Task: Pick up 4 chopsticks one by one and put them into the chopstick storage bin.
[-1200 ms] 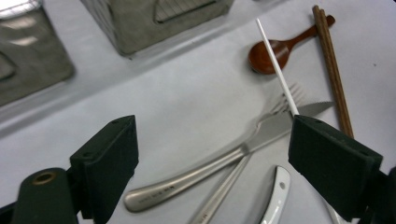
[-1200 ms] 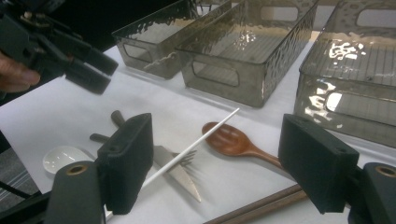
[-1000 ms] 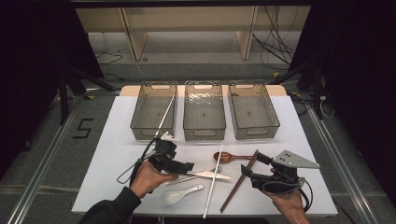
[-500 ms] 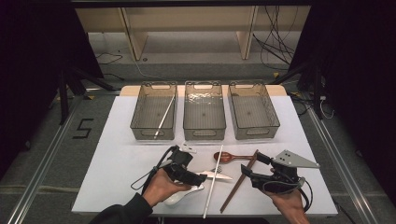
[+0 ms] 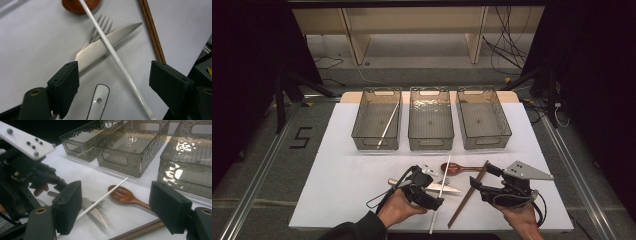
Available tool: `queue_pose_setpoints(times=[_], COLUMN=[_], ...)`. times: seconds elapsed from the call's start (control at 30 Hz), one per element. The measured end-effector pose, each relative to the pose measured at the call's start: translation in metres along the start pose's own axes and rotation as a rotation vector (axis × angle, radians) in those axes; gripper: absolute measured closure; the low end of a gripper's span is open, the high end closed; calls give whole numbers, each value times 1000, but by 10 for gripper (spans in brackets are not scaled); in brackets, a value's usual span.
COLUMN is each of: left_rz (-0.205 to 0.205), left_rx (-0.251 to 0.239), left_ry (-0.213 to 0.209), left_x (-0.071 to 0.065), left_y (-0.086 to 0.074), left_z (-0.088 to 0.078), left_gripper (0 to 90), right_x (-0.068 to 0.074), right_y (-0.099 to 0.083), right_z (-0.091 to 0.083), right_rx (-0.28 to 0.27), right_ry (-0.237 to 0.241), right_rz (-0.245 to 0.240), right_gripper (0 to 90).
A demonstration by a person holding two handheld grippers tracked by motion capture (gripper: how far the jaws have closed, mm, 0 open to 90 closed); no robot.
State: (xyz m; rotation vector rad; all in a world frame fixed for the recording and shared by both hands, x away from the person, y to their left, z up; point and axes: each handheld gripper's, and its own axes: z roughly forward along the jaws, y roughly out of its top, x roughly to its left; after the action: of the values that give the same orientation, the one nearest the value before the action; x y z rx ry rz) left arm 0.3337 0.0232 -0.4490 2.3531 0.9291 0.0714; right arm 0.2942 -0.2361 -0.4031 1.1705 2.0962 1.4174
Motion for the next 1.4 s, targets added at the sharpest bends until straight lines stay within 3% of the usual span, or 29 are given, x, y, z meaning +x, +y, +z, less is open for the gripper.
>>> queue_pose_setpoints(times=[0.23,0.5,0.87,1.2,1.4], left_rz=[32,22,22,67,59], left_rx=[41,67,70,80,85], left_ry=[-16,-23,-40,-24,-31], left_x=[-4,-2,2,-1,0], left_y=[1,1,3,5,6], left_z=[12,23,26,29,29], left_gripper=[378,447,551,638,682], right_x=[-1,0,1,1,0], right_y=[0,0,0,1,1], right_z=[0,0,-1,-1,-1], right_rx=[-1,-1,-1,-1,-4], right_ry=[1,2,4,4,4], right_rz=[7,-2,-3,-4,-3], right_gripper=[274,274,274,274,274])
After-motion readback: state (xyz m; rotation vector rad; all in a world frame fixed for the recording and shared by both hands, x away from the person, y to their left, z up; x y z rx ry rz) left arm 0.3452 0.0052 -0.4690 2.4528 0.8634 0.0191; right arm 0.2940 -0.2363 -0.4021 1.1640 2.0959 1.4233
